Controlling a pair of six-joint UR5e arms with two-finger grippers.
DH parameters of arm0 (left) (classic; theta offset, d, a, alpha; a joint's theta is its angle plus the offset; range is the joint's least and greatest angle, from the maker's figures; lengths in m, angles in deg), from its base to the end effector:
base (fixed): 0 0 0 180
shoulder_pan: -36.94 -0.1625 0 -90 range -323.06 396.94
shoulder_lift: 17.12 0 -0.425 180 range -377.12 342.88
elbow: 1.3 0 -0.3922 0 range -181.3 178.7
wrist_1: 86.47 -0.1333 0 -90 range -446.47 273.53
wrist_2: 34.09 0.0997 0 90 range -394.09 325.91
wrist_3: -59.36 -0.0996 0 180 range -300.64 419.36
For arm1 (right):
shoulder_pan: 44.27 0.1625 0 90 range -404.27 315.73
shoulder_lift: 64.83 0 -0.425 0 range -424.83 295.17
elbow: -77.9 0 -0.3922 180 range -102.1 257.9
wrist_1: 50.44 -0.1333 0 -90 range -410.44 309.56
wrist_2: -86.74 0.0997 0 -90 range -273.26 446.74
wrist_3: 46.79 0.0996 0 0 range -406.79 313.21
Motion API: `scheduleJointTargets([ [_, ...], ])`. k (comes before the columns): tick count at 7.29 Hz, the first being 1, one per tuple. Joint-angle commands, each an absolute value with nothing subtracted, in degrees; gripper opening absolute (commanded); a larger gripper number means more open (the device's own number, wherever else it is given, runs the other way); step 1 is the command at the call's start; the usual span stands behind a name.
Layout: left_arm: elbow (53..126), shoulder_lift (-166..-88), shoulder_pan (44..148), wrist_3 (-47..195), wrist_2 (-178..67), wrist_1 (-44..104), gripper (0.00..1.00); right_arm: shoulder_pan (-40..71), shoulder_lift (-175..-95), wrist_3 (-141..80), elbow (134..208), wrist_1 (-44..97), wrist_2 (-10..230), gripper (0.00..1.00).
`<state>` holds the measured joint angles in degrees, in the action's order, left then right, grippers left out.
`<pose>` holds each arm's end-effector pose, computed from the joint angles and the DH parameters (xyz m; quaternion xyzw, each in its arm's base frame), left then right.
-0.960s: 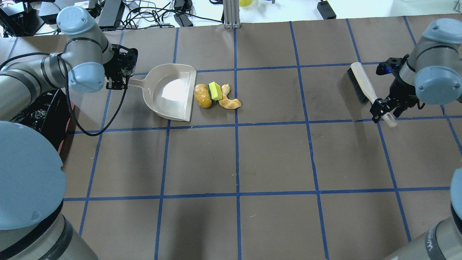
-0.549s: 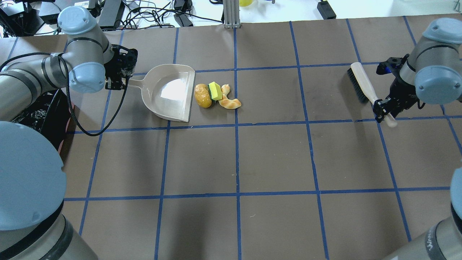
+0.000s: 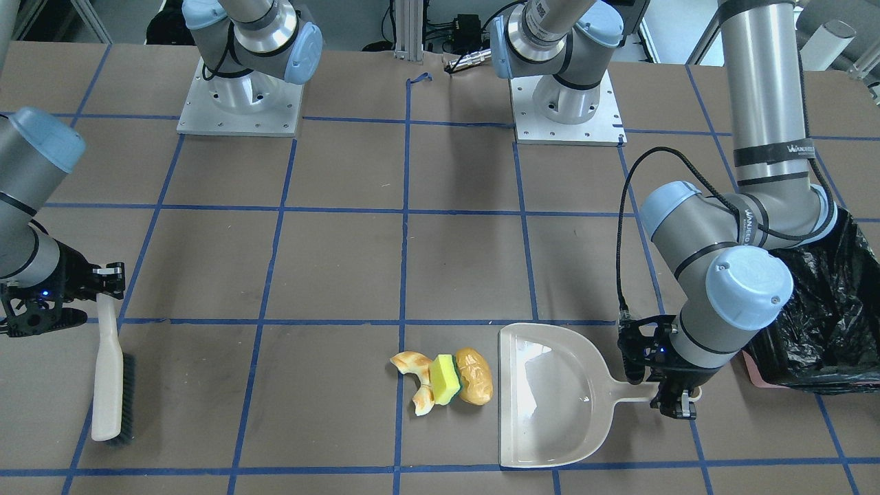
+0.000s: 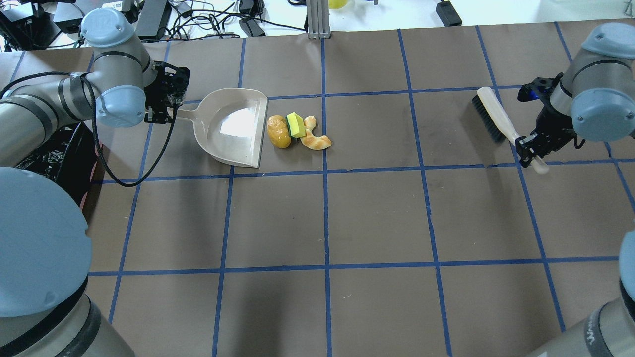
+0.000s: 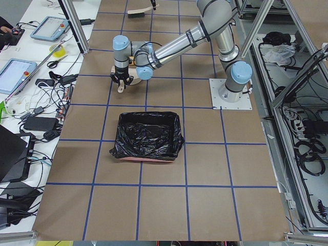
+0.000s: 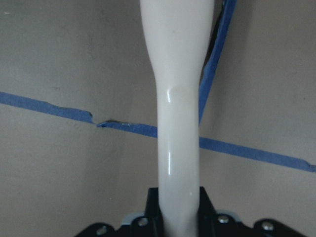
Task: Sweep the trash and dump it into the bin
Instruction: 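Carry the brush with the right gripper toward the trash beside the dustpan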
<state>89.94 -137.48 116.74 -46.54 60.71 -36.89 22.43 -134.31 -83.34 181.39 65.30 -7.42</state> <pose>-0.0057 -0.6743 0.2409 0.7364 0.6709 -0.0052 0.0873 -0.1051 -0.5628 0.2285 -0.1176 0.9898 0.0805 0.0046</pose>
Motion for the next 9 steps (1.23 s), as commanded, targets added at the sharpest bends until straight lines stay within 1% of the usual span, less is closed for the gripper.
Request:
scheduleJointTargets([
  [1,89.85,-137.53,117.44,-46.46,61.27,-36.90,0.00,23.83,-134.97,-80.31,179.78,63.22,-6.78,0.00],
  [4,89.85,-137.80,117.53,-46.37,61.54,-36.90,0.00,33.65,-135.23,-65.40,176.17,59.77,-4.58,0.00],
  [9,89.67,-137.80,117.53,-46.46,61.71,-36.90,0.00,54.04,-135.77,-36.55,176.07,59.34,0.96,0.00],
])
